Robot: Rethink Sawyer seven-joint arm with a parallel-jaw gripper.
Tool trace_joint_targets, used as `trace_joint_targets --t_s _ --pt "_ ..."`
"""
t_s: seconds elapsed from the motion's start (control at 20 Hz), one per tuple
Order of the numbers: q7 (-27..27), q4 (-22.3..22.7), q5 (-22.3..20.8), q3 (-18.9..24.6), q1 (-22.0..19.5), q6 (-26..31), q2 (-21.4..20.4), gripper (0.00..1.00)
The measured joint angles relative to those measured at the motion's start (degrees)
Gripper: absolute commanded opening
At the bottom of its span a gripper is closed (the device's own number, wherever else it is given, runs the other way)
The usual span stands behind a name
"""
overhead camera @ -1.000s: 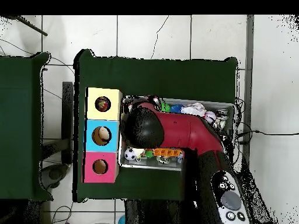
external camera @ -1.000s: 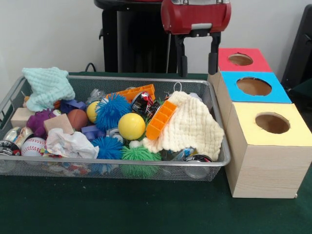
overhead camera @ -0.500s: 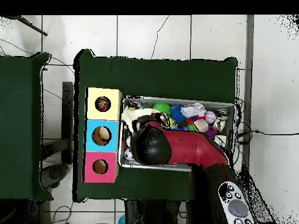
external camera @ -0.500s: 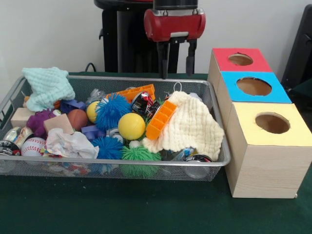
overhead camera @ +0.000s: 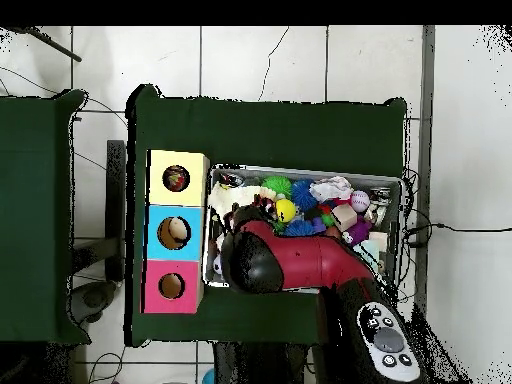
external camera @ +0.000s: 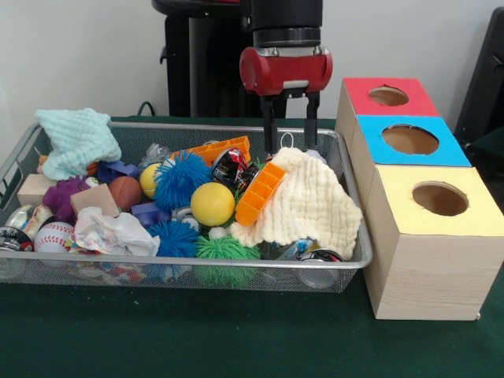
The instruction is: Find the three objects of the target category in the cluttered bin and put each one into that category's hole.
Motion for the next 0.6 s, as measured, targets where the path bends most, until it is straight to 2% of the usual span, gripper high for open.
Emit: trace_joint_targets --t_s 0.6 --pt "0.00 0.17 -0.43 -2.23 3.51 -4.23 2.86 1.00"
